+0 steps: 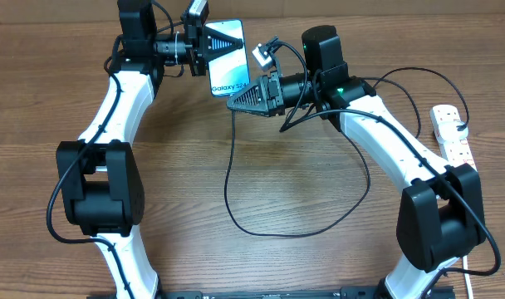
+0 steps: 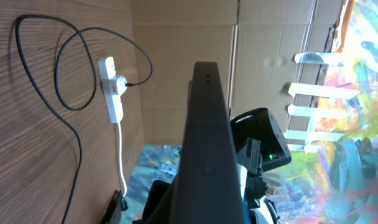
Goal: Plug charger to phone and switch on socket
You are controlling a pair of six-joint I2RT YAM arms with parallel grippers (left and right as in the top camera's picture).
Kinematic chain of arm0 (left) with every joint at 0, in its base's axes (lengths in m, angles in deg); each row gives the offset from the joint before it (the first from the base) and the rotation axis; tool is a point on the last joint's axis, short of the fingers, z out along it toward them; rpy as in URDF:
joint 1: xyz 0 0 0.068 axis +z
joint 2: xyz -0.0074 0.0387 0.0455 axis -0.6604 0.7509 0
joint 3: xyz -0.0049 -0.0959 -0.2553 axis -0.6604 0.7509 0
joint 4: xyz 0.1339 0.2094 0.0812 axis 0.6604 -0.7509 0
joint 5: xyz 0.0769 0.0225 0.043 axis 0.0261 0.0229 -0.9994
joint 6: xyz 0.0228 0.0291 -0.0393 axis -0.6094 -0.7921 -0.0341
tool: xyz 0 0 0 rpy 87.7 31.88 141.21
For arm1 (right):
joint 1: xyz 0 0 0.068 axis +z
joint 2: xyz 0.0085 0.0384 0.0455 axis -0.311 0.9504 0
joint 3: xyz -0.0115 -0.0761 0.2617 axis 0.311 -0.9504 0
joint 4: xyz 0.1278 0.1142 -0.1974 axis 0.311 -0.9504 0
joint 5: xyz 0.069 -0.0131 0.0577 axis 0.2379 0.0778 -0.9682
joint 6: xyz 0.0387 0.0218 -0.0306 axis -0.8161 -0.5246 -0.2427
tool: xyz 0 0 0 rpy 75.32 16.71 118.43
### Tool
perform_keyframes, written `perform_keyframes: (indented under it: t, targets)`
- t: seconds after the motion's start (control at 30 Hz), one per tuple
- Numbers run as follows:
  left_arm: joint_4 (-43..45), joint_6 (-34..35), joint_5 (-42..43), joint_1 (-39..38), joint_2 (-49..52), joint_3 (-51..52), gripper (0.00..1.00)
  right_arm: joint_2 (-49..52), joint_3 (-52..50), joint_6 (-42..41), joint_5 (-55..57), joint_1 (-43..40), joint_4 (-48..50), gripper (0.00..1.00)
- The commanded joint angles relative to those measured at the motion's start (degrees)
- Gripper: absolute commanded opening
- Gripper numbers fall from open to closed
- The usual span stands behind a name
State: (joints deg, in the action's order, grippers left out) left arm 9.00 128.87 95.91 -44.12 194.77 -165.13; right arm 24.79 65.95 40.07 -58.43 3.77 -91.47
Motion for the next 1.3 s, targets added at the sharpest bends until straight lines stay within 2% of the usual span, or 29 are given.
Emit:
perform_keyframes:
  t: [0.0,0.1,0.13,0.33,0.4,0.9,1.27]
  targets:
    - [0.5,0.3,0.8,-0.1,-1.1,-0.5,0.04,-0.8,0.8,0.1,0.5,0.2,-0.4,0.09]
    - [0.5,0.3,0.8,-0.1,-1.1,-0.5,0.04,-0.8,0.8,0.1,0.6,0.2,-1.0,0.08]
    - [0.5,0.3,0.8,-0.1,-1.1,-0.5,0.04,-0.8,0.8,0.1,0.6,0.2,-1.0,0.04]
    - [0.5,-0.1,3.3,-0.1,-1.1,-0.5,0.04,-0.8,0.8,0.0,2.1,0.2,-1.0,0.04]
    - [1.0,-1.9,5.9,-0.1,-1.1,-0.4,0.04,-0.8,0.8,-2.9,2.8,0.2,-0.6,0.04]
    - [0.0,-2.3,5.9,-1.4,-1.1,-0.4,0.04,-0.8,0.8,-4.3,8.5,0.2,3.3,0.04]
    - [-1.5,-2.4,5.9,-1.7,-1.1,-0.5,0.04,-0.8,0.8,-5.5,8.6,-1.4,3.9,0.04]
